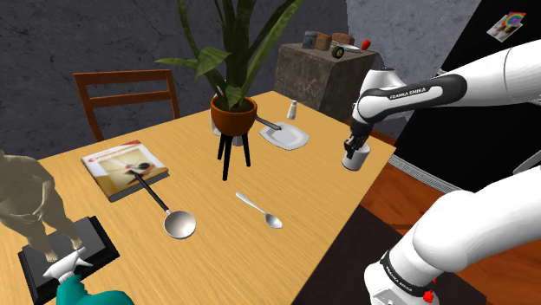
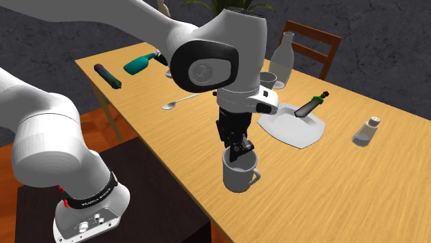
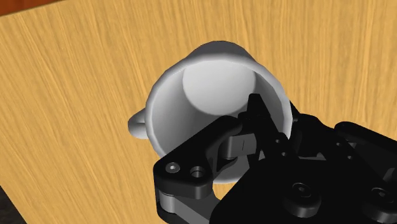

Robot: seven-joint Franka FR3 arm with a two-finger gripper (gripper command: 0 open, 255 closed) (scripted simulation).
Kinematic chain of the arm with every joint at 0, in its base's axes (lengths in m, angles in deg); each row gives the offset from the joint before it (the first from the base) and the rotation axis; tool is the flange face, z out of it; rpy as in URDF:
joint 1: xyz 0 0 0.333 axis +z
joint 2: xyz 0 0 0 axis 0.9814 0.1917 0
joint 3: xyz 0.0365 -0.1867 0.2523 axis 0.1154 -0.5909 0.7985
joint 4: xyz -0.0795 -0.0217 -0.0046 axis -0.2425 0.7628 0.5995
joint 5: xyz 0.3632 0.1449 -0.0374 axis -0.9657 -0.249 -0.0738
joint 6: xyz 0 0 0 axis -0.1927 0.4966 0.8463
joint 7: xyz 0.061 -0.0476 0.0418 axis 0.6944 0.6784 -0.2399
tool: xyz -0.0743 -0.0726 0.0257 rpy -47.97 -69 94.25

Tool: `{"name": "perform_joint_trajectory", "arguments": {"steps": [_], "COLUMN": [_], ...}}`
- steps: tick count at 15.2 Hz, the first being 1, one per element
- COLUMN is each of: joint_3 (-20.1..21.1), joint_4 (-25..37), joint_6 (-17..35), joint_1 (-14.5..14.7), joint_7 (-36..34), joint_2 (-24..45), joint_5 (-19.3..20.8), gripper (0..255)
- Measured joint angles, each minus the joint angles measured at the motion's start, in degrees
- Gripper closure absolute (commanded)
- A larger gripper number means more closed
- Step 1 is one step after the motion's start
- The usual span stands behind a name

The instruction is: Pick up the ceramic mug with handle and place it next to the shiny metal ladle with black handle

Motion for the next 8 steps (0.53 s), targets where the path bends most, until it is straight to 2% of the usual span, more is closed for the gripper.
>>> {"name": "perform_joint_trajectory", "arguments": {"steps": [8], "joint_3": [1.19], "joint_4": [3.96], "joint_6": [-6.98], "joint_1": [0.04], "joint_7": [0.17], "joint_2": [-3.07], "joint_5": [-0.37], "gripper": [255]}}
